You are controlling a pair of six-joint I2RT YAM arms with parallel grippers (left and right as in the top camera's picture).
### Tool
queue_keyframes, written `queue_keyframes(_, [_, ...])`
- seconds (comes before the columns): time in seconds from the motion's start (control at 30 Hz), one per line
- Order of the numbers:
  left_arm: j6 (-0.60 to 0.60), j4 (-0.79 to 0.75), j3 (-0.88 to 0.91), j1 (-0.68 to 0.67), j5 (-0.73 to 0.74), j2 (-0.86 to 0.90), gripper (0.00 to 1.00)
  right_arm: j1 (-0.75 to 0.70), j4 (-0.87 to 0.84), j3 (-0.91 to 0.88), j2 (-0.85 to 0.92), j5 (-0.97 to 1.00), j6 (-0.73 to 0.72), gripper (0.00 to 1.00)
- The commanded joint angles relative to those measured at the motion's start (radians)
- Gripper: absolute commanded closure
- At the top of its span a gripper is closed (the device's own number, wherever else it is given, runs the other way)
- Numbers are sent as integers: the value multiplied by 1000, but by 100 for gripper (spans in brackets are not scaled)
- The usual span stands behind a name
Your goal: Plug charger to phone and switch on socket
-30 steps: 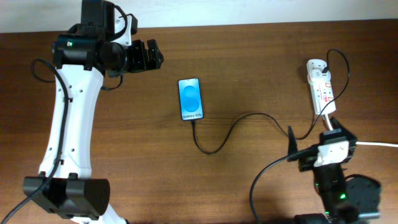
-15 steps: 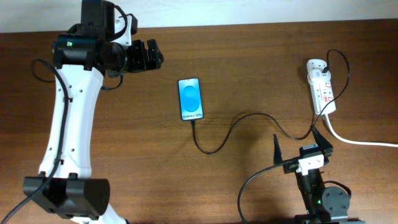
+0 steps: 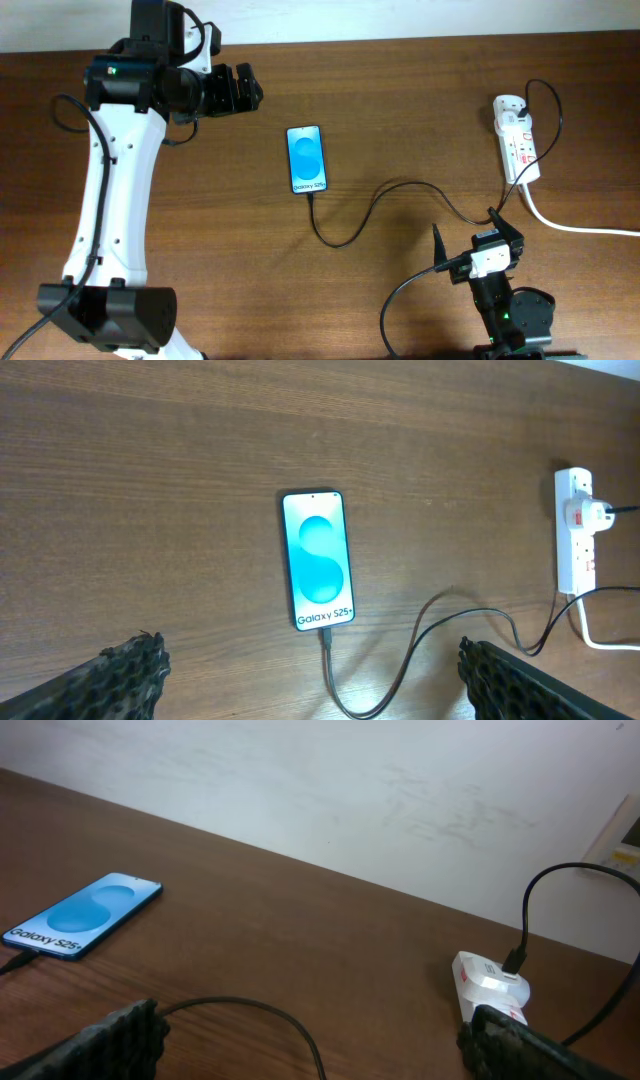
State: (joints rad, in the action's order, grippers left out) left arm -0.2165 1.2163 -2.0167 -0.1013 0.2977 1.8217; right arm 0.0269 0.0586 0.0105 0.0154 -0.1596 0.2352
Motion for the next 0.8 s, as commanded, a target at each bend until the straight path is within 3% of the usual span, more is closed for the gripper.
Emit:
queue_keyframes(0.0, [9, 1, 5, 6, -7, -8, 1, 6, 5, -5, -12, -17, -7, 2])
queue_keyframes(0.7, [10, 2, 5, 6, -7, -8, 1, 6, 5, -5, -12, -17, -7, 2])
queue_keyframes(0.77, [10, 5, 5, 6, -76, -20, 1, 6, 5, -5, -12, -17, -7, 2])
